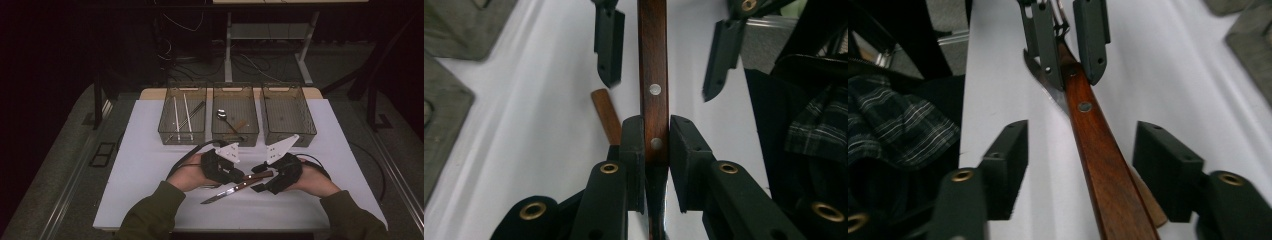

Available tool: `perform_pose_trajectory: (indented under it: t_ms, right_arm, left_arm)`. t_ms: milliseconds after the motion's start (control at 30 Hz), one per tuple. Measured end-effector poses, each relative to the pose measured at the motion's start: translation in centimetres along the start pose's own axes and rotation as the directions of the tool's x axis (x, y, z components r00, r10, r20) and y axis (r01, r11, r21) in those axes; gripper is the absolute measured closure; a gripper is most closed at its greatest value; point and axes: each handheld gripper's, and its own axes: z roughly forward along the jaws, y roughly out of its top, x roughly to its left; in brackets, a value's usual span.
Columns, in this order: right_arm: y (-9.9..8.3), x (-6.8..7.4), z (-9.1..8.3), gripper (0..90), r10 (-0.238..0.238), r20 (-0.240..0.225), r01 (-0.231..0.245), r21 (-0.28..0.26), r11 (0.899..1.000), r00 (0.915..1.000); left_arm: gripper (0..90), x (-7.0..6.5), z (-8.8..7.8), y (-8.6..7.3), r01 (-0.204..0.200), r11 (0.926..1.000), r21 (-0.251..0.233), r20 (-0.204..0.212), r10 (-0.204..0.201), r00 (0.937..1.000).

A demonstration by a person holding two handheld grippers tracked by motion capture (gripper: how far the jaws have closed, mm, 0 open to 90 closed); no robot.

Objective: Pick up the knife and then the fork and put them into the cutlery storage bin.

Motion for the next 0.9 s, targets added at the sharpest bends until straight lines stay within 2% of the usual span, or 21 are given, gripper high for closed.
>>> perform_pose_trajectory:
  t_ms: [33,167,233,300,467,500,733,867,900]
  right_arm:
    - [0.0,0.1,0.1,42.3,-0.003,0.005,0.003,0.008,1.000,1.0000]
    - [0.0,0.4,0.6,49.9,-0.016,0.002,0.016,0.035,0.999,0.9999]
    - [-0.1,0.3,0.8,54.6,-0.023,-0.007,0.023,0.041,0.999,0.9997]
    - [-0.1,0.3,0.9,60.7,-0.030,-0.013,0.031,0.046,0.998,0.9995]
    - [-0.2,0.4,1.2,68.3,-0.039,-0.036,0.041,0.062,0.997,0.9986]
    - [-0.1,0.6,1.2,70.4,-0.028,-0.041,0.031,0.070,0.997,0.9988]
    - [0.0,0.8,1.5,75.1,-0.074,-0.058,0.079,0.079,0.994,0.9956]
    - [0.0,1.0,1.4,75.6,-0.055,-0.071,0.060,0.079,0.995,0.9960]
    - [0.0,0.9,1.5,75.6,-0.064,-0.071,0.069,0.072,0.995,0.9954]
  left_arm:
    - [77.0,0.0,0.1,0.1,-0.011,0.9999,0.001,0.001,0.011,0.9999]
    - [76.9,-0.5,0.6,0.2,-0.009,0.9995,0.031,0.024,0.008,0.9997]
    - [76.9,-0.5,0.8,0.3,-0.029,0.9988,0.040,0.027,0.028,0.9992]
    - [76.9,-0.7,1.0,0.3,-0.018,0.9987,0.047,0.038,0.016,0.9991]
    - [77.0,-0.7,1.2,0.3,-0.026,0.9980,0.058,0.050,0.023,0.9985]
    - [77.0,-0.7,1.2,0.3,-0.027,0.9980,0.057,0.049,0.024,0.9985]
    - [76.9,-0.9,1.2,0.3,-0.057,0.9966,0.059,0.065,0.053,0.9964]
    - [76.7,-0.8,1.1,0.2,-0.071,0.9961,0.052,0.075,0.067,0.9949]
    - [76.7,-0.8,1.1,0.1,-0.071,0.9963,0.048,0.074,0.068,0.9950]
